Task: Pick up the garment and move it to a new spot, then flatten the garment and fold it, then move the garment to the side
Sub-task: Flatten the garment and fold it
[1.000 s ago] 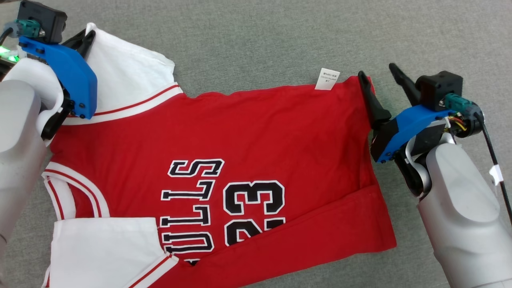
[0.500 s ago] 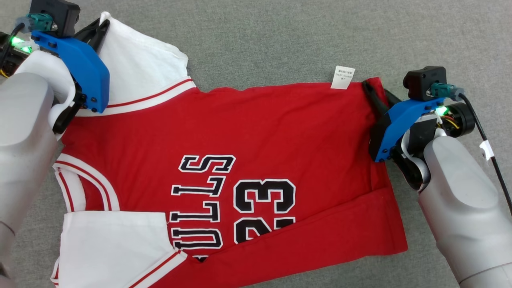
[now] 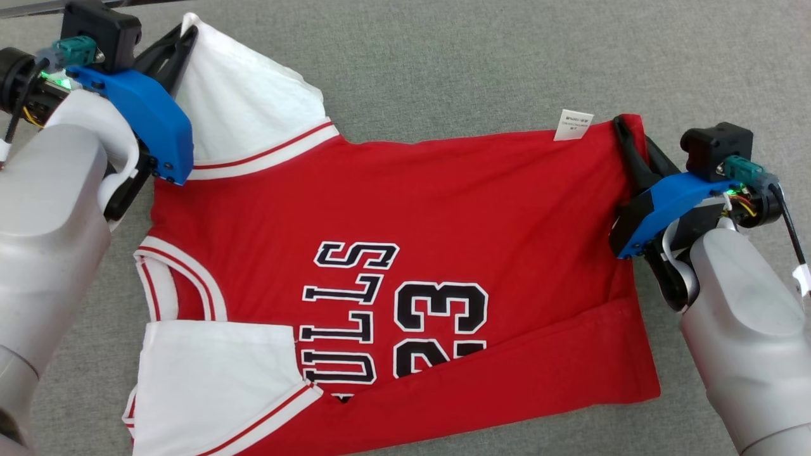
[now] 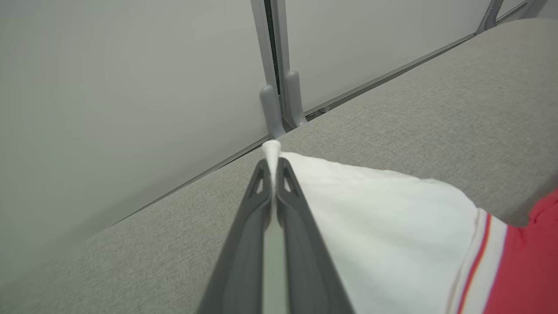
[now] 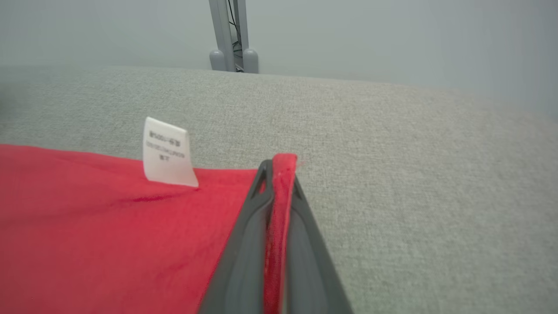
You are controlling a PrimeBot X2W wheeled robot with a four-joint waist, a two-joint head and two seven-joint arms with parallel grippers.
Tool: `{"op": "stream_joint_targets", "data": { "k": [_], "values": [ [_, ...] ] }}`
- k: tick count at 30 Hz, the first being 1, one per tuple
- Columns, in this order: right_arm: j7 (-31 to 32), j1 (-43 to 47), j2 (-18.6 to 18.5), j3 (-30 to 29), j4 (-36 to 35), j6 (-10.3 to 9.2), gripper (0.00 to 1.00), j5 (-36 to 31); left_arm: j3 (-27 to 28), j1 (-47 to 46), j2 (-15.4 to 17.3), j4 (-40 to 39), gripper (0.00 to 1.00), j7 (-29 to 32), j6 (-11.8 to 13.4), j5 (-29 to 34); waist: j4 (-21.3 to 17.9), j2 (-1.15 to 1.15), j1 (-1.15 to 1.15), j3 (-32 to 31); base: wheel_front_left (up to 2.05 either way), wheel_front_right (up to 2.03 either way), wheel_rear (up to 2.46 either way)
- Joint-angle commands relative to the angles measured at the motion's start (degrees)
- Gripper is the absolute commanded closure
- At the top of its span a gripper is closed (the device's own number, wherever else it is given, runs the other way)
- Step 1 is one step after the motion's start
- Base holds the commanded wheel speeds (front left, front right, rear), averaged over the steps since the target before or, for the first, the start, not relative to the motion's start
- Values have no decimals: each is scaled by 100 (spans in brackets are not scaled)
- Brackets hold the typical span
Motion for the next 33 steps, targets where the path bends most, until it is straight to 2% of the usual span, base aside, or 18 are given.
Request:
{"op": "stream_joint_targets", "data": {
  "k": [1,16,20,33],
  "values": [
    [-89,96,-54,-37,32,-4,100,-50,-20,81,9,-27,100,-72,6,-20,81,0,0,-91,0,0,0],
    [-744,606,-147,-472,302,-4,100,-232,21,879,99,-682,100,-585,51,-148,612,0,0,-650,0,0,0],
    [-813,793,-132,-550,287,-4,100,-271,117,1294,163,-1028,100,-616,161,-113,704,0,0,-833,0,0,0],
    [-867,1555,-100,-923,100,-4,100,-320,786,2951,582,-2613,100,-613,741,59,920,0,0,-1261,0,0,0]
  ]
}}
